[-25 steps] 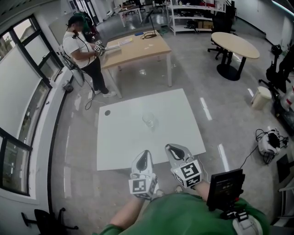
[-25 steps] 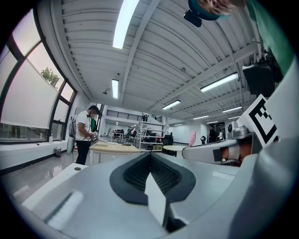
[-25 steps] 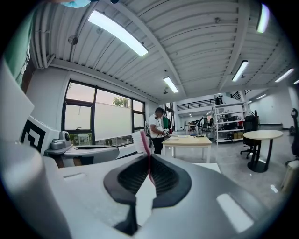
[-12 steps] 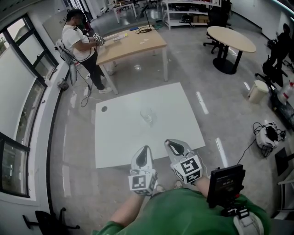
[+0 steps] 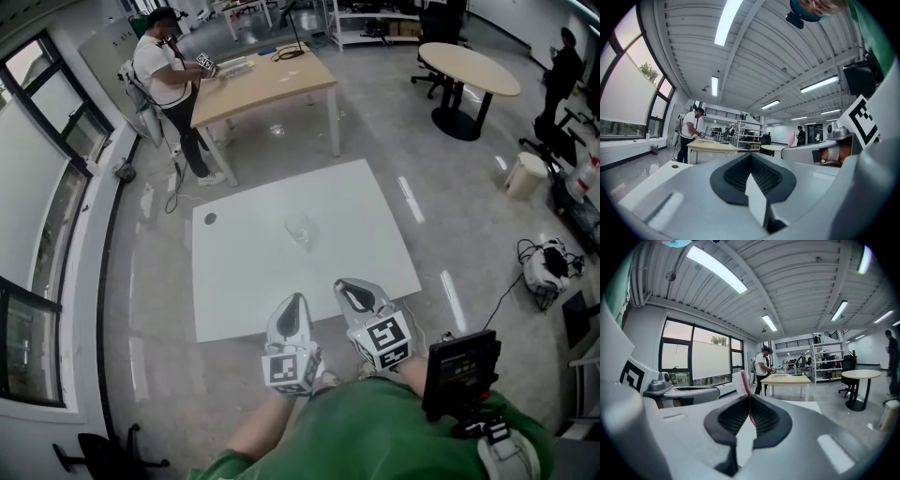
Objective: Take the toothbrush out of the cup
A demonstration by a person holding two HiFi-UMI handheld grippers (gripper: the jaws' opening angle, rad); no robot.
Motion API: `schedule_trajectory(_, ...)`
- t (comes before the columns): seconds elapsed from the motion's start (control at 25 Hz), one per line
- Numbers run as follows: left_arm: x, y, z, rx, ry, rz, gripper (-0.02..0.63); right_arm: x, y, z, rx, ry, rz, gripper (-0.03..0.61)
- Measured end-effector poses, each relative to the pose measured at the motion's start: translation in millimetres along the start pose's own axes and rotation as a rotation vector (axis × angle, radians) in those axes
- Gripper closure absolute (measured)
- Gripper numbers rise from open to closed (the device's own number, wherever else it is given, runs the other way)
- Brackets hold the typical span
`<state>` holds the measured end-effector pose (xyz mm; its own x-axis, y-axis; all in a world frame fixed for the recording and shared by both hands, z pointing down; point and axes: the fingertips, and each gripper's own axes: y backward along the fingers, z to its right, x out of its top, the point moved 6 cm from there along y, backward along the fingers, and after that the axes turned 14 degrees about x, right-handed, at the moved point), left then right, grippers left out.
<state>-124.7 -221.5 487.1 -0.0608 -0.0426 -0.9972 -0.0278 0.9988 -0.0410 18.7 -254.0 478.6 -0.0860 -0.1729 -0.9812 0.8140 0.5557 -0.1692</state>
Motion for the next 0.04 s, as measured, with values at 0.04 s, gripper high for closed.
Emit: schedule_trajectory(0.04, -0.2, -0.8, -0.1, -0.001, -0.001, 0.0, 0.607, 0.2, -0.5, 0.5, -0.001, 0.0, 0.0, 0.561)
